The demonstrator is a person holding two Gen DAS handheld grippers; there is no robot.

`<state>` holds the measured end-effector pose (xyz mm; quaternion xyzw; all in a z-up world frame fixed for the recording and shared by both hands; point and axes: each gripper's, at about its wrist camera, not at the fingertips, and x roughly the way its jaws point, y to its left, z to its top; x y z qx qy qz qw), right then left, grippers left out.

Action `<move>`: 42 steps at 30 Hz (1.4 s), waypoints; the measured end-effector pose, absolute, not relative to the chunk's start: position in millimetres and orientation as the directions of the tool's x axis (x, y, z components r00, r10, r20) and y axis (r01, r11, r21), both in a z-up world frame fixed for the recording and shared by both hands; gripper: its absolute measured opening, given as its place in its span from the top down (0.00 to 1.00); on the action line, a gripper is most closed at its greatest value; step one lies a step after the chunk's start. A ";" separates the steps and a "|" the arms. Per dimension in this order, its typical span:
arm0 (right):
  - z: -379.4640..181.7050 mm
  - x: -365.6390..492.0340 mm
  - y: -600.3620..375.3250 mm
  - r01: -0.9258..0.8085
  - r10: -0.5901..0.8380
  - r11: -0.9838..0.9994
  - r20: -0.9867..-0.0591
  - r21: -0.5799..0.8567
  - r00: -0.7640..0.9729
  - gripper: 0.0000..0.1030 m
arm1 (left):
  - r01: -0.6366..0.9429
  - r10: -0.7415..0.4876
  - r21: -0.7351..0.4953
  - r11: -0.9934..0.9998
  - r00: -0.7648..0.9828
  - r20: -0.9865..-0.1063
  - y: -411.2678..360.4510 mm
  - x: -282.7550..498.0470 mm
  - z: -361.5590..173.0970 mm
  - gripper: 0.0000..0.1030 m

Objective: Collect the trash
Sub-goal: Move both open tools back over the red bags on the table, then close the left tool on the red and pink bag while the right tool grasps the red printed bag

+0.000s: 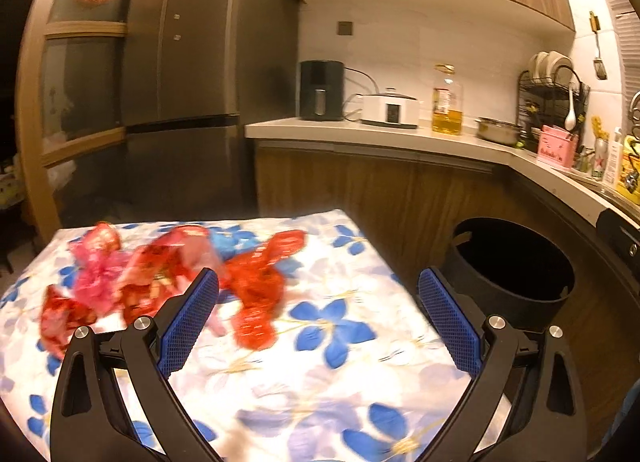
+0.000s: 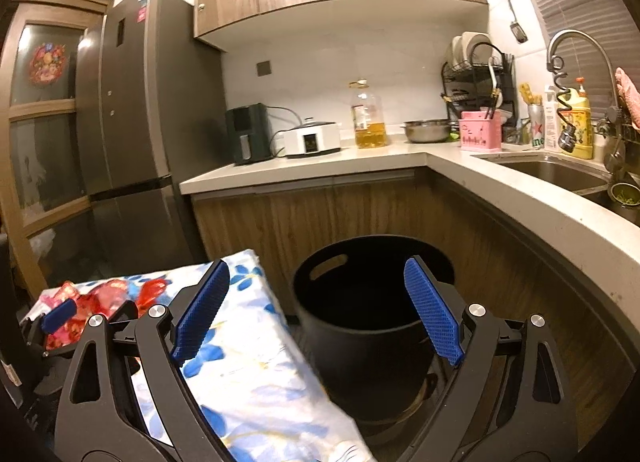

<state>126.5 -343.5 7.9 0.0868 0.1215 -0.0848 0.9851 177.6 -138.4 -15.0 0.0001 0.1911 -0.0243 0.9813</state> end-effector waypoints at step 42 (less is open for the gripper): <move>-23.8 144.7 -193.1 -0.050 0.084 0.992 -0.314 0.116 0.946 0.15 | -0.355 0.317 -0.016 0.935 0.854 -0.412 54.2 148.6 -42.5 0.07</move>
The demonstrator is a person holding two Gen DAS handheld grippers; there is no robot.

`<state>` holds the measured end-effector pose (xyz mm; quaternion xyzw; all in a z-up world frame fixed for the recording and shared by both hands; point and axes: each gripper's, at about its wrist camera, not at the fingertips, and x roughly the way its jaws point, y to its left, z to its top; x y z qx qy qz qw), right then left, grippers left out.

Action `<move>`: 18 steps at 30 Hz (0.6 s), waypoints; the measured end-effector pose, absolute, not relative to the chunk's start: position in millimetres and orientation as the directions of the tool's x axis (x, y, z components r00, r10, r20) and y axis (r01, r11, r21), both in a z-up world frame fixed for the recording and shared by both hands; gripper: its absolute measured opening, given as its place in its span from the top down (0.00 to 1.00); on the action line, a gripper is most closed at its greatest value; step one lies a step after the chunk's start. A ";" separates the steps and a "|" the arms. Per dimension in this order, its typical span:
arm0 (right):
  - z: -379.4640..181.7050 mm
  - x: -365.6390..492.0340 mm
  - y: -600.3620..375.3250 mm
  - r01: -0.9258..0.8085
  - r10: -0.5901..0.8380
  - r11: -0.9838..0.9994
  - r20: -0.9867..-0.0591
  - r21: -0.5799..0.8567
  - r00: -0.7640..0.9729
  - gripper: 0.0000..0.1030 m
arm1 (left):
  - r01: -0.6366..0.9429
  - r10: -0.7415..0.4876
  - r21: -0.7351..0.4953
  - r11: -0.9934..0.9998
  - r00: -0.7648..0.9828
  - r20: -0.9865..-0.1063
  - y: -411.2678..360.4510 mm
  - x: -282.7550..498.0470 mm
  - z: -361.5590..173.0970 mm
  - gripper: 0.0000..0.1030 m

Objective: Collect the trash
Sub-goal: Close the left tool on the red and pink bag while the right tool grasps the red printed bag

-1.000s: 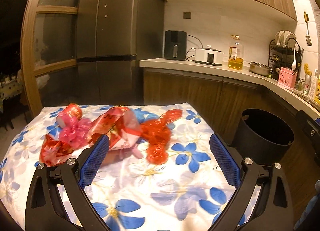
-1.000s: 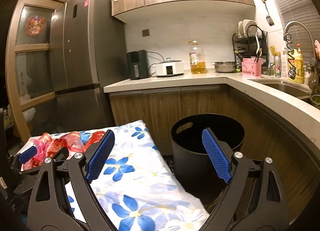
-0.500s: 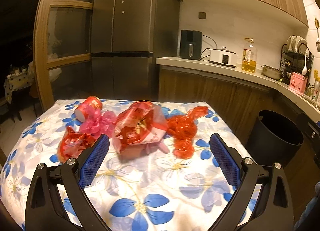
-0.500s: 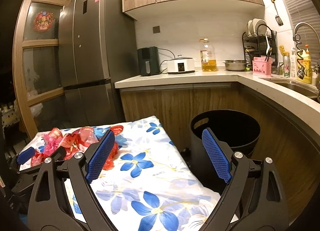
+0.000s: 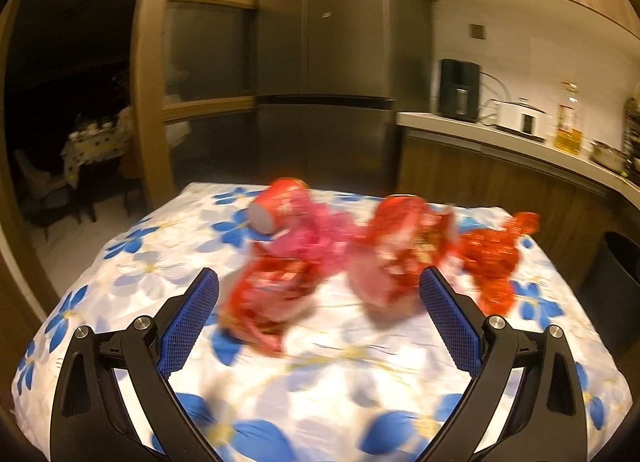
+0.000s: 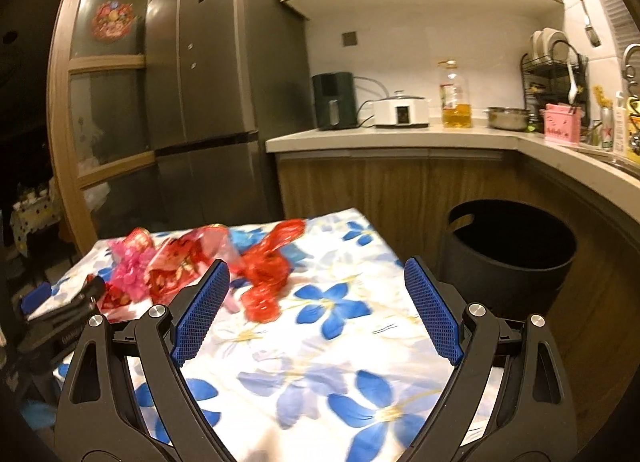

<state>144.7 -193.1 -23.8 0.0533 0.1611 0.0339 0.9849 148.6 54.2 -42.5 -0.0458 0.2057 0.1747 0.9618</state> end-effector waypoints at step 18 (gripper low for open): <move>-41.4 170.0 -122.3 -0.156 0.182 0.983 -0.370 0.101 0.911 0.15 | -0.326 0.198 -0.124 0.937 0.790 -0.581 123.4 188.9 -77.7 0.32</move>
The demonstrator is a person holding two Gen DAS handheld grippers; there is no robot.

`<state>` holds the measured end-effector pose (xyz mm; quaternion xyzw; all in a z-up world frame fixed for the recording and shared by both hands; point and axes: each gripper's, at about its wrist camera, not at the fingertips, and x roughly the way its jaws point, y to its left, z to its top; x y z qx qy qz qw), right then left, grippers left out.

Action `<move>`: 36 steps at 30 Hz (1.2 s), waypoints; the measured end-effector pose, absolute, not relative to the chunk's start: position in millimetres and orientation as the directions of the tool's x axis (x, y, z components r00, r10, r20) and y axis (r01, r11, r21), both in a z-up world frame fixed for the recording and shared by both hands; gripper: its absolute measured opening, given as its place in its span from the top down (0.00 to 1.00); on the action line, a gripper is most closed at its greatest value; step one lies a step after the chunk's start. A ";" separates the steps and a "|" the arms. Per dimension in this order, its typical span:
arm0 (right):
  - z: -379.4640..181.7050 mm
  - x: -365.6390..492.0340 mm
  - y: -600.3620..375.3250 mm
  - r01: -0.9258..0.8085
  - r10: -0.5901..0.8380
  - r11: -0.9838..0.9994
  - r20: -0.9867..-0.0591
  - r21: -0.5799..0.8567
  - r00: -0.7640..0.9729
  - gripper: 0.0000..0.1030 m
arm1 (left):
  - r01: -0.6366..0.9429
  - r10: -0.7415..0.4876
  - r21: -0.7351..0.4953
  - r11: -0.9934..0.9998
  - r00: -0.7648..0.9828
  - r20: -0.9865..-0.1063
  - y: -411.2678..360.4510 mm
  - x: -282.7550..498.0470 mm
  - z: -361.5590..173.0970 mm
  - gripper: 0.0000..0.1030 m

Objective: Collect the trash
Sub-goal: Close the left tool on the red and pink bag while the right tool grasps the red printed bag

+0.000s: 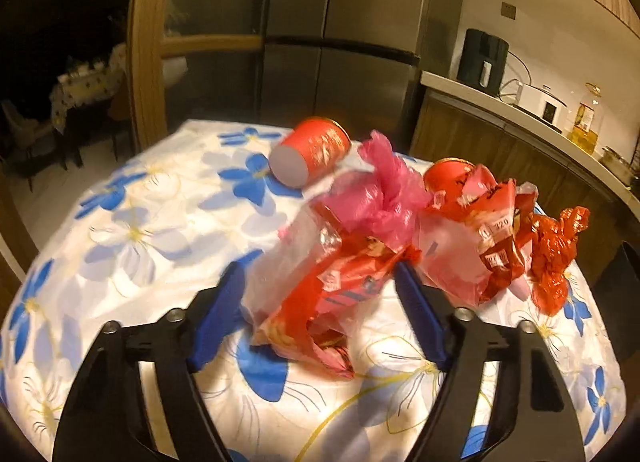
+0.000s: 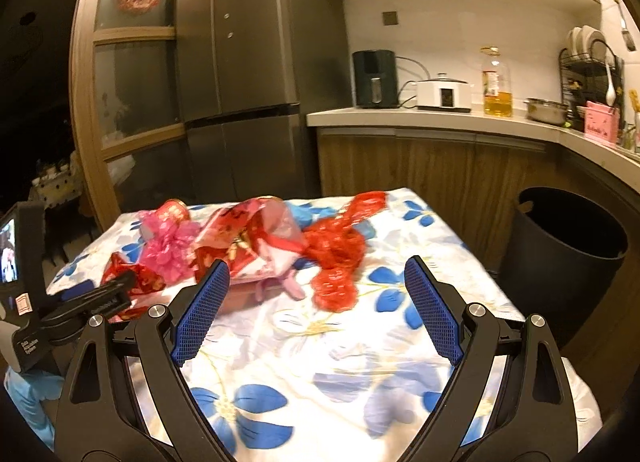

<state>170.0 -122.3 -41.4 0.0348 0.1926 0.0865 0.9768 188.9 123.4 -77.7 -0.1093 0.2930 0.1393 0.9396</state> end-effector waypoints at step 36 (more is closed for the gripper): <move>-79.3 234.8 -8.5 -0.407 0.378 0.912 -0.485 0.049 0.789 0.92 | -0.300 0.164 -0.132 0.945 0.781 -0.602 130.7 178.8 -70.6 0.99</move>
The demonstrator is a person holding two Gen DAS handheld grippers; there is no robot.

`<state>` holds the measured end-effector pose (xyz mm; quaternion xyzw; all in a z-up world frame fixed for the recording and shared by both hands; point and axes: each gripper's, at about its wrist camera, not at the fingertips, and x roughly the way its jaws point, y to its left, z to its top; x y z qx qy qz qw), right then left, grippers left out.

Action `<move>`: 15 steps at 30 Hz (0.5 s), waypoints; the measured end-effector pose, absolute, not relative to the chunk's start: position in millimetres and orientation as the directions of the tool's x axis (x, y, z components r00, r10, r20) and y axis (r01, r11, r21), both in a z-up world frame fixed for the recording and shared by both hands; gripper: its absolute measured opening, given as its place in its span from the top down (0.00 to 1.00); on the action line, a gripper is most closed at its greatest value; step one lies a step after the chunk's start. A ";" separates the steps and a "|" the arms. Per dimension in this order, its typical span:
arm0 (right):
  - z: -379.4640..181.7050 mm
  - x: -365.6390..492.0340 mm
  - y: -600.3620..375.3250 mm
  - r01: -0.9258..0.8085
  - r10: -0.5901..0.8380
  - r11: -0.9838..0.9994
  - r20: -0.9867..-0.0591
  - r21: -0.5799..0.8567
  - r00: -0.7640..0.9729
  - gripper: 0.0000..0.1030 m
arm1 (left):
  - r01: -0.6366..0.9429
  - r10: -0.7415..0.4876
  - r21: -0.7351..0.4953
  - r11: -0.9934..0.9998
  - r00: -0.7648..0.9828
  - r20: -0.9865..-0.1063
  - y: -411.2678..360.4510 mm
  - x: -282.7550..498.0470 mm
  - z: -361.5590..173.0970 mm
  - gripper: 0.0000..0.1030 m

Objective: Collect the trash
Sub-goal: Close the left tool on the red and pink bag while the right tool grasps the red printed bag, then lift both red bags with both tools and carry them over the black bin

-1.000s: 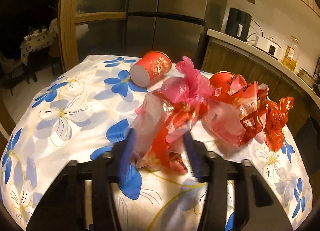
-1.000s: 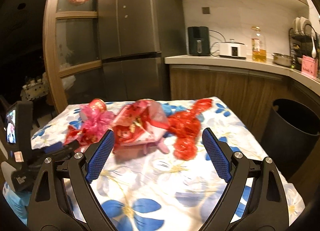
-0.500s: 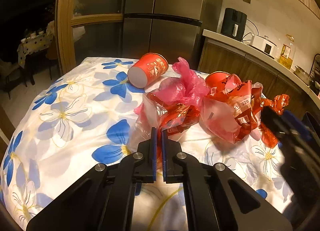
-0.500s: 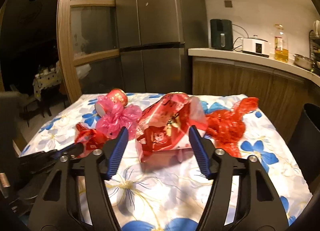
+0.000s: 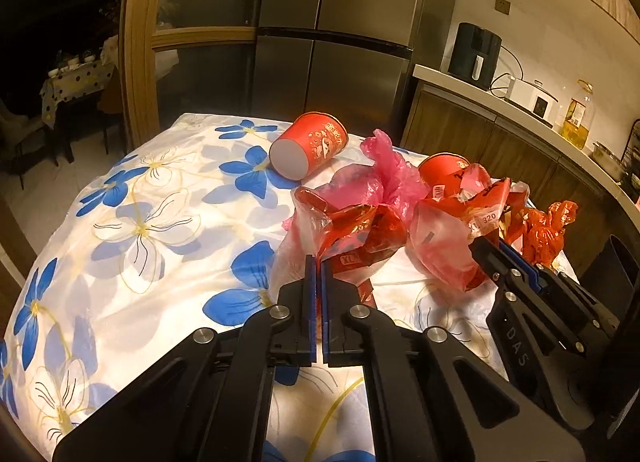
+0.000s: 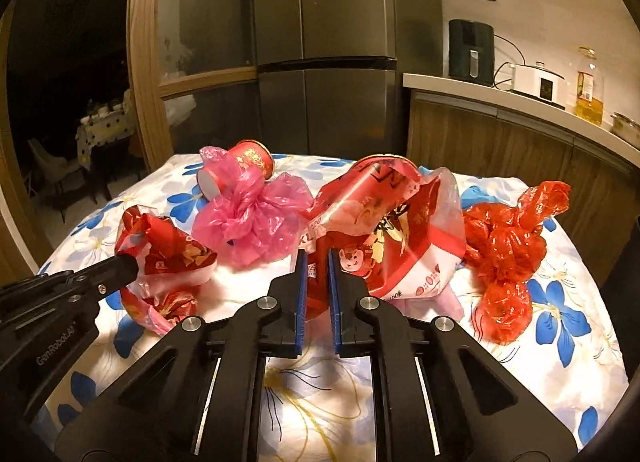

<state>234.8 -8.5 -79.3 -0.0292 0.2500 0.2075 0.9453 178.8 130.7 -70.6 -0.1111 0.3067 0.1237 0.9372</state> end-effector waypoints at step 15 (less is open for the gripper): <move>-42.7 190.4 -47.3 -0.437 0.448 0.891 -0.406 0.126 0.796 0.95 | -0.289 0.165 -0.141 0.947 0.813 -0.559 119.0 158.3 -49.2 0.99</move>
